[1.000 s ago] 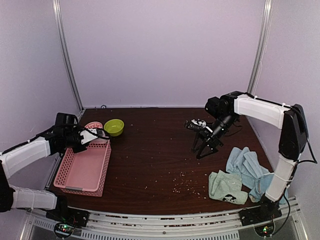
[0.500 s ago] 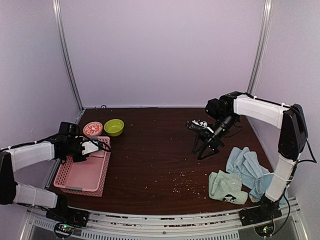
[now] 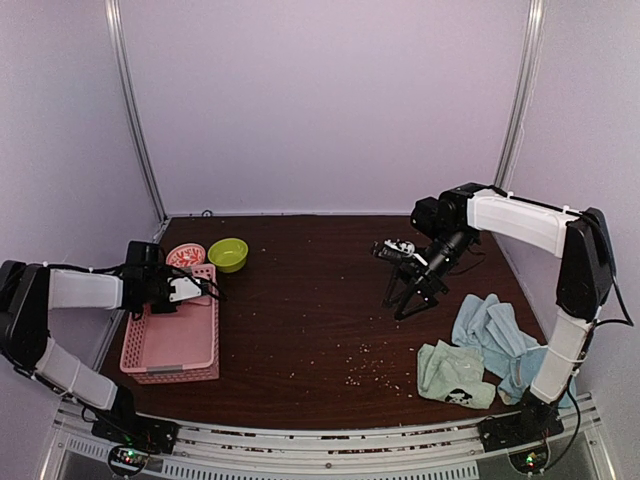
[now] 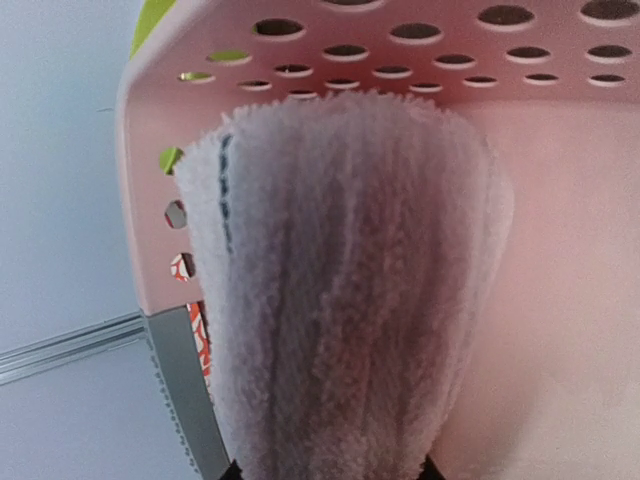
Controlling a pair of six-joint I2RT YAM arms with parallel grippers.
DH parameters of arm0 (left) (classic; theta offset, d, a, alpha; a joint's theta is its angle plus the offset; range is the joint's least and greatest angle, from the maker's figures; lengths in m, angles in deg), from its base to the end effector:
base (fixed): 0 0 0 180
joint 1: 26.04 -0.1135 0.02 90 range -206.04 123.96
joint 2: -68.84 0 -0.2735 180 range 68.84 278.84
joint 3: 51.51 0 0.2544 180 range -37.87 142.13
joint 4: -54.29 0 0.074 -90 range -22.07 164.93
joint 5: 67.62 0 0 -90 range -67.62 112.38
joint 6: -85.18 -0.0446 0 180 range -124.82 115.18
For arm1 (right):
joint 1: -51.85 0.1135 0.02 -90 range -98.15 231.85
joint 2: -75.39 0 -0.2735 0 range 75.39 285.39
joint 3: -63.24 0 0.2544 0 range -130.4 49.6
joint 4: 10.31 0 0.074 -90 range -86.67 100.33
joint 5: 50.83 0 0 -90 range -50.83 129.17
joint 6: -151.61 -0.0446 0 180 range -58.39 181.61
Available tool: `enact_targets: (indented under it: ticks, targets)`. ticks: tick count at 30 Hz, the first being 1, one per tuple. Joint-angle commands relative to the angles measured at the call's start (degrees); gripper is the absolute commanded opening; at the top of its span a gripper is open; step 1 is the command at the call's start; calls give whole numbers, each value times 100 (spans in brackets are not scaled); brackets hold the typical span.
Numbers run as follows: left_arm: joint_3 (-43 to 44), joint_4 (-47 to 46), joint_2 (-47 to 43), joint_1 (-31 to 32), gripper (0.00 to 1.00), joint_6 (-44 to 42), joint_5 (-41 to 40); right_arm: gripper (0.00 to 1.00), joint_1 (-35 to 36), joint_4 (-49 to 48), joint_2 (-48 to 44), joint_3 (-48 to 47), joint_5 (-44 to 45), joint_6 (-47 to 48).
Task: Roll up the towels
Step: Move the bin to the corner of the board.
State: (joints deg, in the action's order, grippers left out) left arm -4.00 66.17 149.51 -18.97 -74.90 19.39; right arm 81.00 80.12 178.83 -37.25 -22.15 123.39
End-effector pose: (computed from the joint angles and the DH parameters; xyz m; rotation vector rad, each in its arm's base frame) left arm 0.2706 -0.0312 0.1604 1.4983 1.9207 0.5809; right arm 0.2709 0.1959 0.2712 -1.7613 1.7947 1.4513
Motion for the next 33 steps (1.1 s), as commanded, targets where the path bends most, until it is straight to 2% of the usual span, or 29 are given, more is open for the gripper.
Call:
enact_targets:
  ticks: [1, 6, 11, 18, 22, 26, 30, 33]
  targets:
    - [-122, -1222, 267, -48, 9, -235, -221, 58, -22, 94, -67, 27, -68, 90]
    - [133, -860, 410, -48, 16, 108, -314, 58, -16, 98, -44, 34, -61, 92]
    - [171, -130, -83, -53, 29, 601, -155, 58, -15, 107, -36, 36, -61, 106]
    - [-405, 228, -903, -54, 46, 510, 102, 59, 19, 108, -106, 45, -116, 98]
    - [-352, 404, -782, -51, 51, 477, 90, 59, 46, 108, -139, 45, -113, 98]
    - [-296, -192, -330, -51, 46, 509, -183, 59, 65, 108, -178, 52, -106, 98]
    - [-7, -810, 160, -57, 29, 711, -455, 59, 63, 107, -188, 47, -99, 85]
    - [267, -877, 627, -58, 23, 761, -568, 59, 69, 108, -185, 45, -95, 73]
